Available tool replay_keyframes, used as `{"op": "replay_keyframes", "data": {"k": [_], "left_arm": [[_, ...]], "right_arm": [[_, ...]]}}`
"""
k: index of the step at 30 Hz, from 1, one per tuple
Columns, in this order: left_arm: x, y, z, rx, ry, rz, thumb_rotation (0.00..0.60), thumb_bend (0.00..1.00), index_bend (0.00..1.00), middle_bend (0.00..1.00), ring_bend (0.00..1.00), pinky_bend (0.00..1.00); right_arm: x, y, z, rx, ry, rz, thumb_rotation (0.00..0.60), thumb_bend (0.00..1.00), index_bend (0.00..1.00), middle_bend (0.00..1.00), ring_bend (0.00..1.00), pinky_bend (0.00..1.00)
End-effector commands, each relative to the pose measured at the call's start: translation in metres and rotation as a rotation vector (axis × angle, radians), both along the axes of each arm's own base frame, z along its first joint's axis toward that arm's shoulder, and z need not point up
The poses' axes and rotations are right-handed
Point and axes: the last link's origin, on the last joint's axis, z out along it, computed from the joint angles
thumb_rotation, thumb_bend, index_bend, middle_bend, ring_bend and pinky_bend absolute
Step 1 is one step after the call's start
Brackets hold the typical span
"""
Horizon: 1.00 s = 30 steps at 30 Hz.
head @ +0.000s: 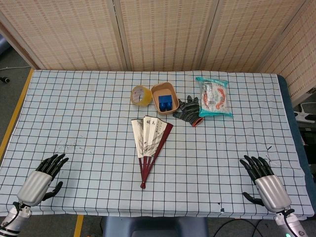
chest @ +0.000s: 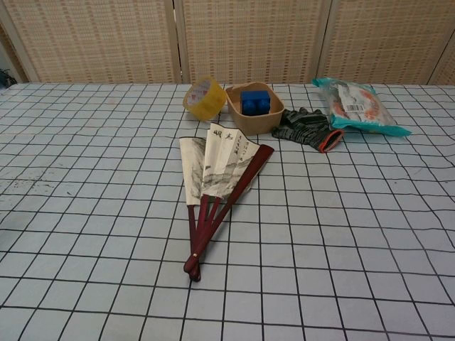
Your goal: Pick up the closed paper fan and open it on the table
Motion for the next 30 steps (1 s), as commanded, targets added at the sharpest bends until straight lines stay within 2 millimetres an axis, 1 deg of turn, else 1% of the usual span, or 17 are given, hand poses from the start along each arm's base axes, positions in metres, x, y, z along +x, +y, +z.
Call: {"op": "replay_keyframes", "data": {"k": [1, 6, 8, 10, 13, 16, 19, 20, 22, 23, 26, 30], "left_arm": [[0.001, 0.0, -0.001, -0.001, -0.004, -0.005, 0.6, 0.45, 0.0, 0.0, 0.0, 0.13], [0.007, 0.0, -0.003, 0.001, -0.018, -0.036, 0.6, 0.45, 0.0, 0.0, 0.0, 0.13], [0.009, 0.0, -0.001, 0.006, -0.038, -0.052, 0.6, 0.45, 0.0, 0.0, 0.0, 0.13], [0.015, 0.0, 0.002, 0.006, -0.077, -0.078, 0.6, 0.45, 0.0, 0.0, 0.0, 0.13], [0.019, 0.006, 0.005, 0.024, -0.092, -0.101, 0.6, 0.45, 0.0, 0.0, 0.0, 0.13], [0.016, 0.016, 0.004, 0.057, -0.067, -0.075, 0.6, 0.45, 0.0, 0.0, 0.0, 0.12], [0.015, 0.017, 0.004, 0.062, -0.063, -0.073, 0.6, 0.45, 0.0, 0.0, 0.0, 0.12], [0.014, 0.018, 0.004, 0.071, -0.056, -0.07, 0.6, 0.45, 0.0, 0.0, 0.0, 0.12], [0.009, 0.024, 0.006, 0.102, -0.036, -0.055, 0.6, 0.45, 0.0, 0.0, 0.0, 0.12], [0.005, 0.027, 0.007, 0.117, -0.036, -0.038, 0.6, 0.45, 0.0, 0.0, 0.0, 0.12], [0.002, 0.031, 0.004, 0.114, -0.031, -0.025, 0.6, 0.45, 0.0, 0.0, 0.0, 0.12], [-0.002, 0.037, 0.0, 0.112, -0.018, -0.005, 0.6, 0.45, 0.0, 0.0, 0.0, 0.12]], "right_arm": [[0.0, 0.001, -0.001, -0.001, 0.01, 0.003, 0.6, 0.11, 0.0, 0.0, 0.0, 0.0], [0.002, -0.001, -0.005, -0.033, 0.001, 0.031, 0.6, 0.11, 0.0, 0.0, 0.0, 0.0], [0.005, -0.004, -0.013, -0.051, -0.01, 0.062, 0.6, 0.11, 0.02, 0.0, 0.0, 0.0], [0.005, -0.01, -0.022, -0.052, 0.017, 0.086, 0.6, 0.12, 0.06, 0.0, 0.0, 0.0], [0.016, -0.027, -0.037, -0.031, 0.04, 0.117, 0.6, 0.12, 0.1, 0.0, 0.0, 0.0], [0.038, -0.047, -0.051, -0.031, 0.061, 0.182, 0.6, 0.13, 0.1, 0.0, 0.0, 0.0], [0.041, -0.05, -0.054, -0.034, 0.067, 0.189, 0.6, 0.14, 0.11, 0.0, 0.0, 0.0], [0.045, -0.054, -0.057, -0.035, 0.074, 0.204, 0.6, 0.14, 0.13, 0.0, 0.0, 0.0], [0.065, -0.068, -0.075, -0.017, 0.08, 0.263, 0.6, 0.14, 0.16, 0.0, 0.0, 0.0], [0.083, -0.088, -0.096, 0.007, 0.101, 0.313, 0.6, 0.14, 0.18, 0.0, 0.0, 0.0], [0.097, -0.111, -0.123, 0.02, 0.123, 0.314, 0.6, 0.14, 0.2, 0.0, 0.0, 0.0], [0.112, -0.133, -0.151, 0.029, 0.149, 0.344, 0.6, 0.15, 0.23, 0.0, 0.0, 0.0]]}}
